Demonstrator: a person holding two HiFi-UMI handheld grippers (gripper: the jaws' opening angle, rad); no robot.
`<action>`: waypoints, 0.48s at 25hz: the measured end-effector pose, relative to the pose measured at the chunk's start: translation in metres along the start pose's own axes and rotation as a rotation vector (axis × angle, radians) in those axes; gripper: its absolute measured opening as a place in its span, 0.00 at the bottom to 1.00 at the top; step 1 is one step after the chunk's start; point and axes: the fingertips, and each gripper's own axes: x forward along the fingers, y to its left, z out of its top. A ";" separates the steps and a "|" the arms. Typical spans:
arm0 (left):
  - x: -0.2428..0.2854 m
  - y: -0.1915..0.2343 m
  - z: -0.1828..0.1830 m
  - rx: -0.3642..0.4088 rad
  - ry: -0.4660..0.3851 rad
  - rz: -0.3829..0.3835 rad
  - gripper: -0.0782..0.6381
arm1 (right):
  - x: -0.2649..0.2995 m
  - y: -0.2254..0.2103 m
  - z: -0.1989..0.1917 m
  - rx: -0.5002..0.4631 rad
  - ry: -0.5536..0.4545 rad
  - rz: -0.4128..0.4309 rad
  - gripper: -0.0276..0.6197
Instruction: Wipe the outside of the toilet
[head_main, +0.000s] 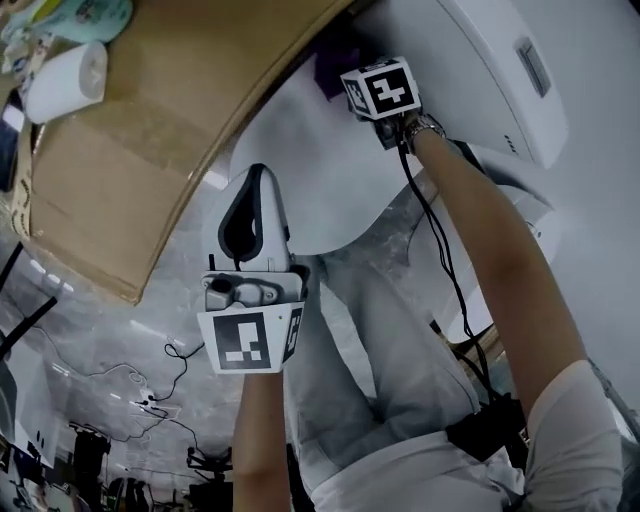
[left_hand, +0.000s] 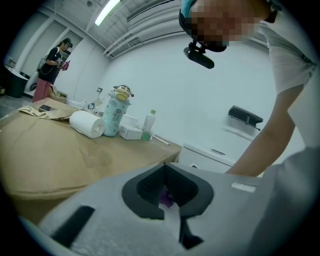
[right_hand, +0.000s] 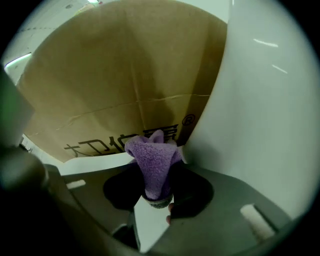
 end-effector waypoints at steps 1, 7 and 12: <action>-0.001 0.003 0.000 -0.003 -0.005 0.005 0.12 | 0.004 0.001 -0.001 0.008 0.006 -0.001 0.25; -0.012 0.007 -0.009 -0.034 -0.036 0.085 0.12 | 0.009 0.011 -0.003 0.035 -0.051 -0.003 0.25; -0.031 0.004 -0.022 -0.070 -0.063 0.210 0.12 | 0.011 0.061 -0.016 -0.120 -0.006 0.113 0.25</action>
